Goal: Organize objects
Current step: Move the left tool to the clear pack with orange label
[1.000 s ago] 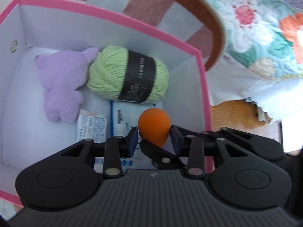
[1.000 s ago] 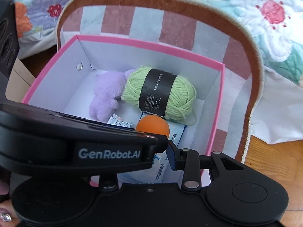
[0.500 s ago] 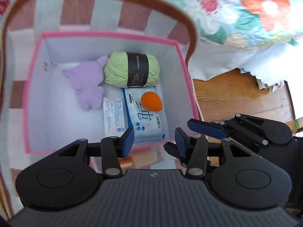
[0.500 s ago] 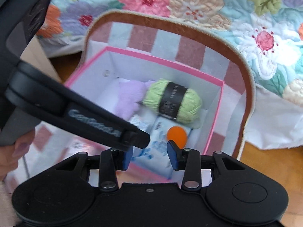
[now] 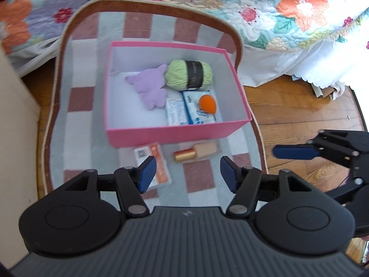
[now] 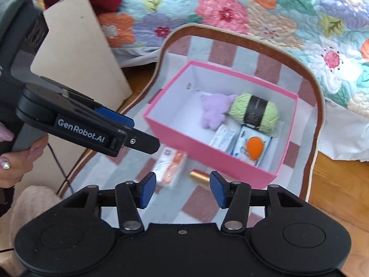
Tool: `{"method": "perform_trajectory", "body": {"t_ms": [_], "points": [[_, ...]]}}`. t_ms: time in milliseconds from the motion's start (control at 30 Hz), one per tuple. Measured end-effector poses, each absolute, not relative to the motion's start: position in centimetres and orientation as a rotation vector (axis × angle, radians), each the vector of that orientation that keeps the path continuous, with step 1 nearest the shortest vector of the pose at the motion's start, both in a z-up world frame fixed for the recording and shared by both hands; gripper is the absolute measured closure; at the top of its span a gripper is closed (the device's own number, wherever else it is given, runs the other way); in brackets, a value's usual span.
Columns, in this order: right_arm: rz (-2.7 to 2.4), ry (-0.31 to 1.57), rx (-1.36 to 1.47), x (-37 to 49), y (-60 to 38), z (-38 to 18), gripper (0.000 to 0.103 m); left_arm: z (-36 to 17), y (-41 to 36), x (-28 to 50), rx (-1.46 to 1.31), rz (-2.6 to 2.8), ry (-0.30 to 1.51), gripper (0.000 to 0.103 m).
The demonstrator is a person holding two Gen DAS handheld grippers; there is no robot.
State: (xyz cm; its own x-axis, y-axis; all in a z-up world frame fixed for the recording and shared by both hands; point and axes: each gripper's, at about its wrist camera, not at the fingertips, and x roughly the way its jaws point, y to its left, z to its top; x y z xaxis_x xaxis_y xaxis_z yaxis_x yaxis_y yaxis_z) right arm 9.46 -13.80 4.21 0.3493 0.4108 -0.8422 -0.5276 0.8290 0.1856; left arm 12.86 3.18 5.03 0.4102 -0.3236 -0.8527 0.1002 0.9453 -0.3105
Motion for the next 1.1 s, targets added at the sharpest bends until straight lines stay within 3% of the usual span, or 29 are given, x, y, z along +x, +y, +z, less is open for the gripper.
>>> {"method": "perform_trajectory", "body": {"t_ms": [400, 633, 1100], "points": [[0.691, 1.056, -0.126, 5.8, -10.4, 3.8, 0.031, 1.1, 7.4, 9.5, -0.268, -0.187, 1.14, 0.035], [0.735, 1.035, -0.192, 6.1, -7.8, -1.6, 0.02, -3.2, 8.1, 10.8, -0.284, -0.151, 1.123, 0.02], [0.677, 1.064, -0.121, 10.9, -5.0, -13.2, 0.019, -12.3, 8.6, 14.9, -0.484, -0.15, 1.107, 0.019]]}}
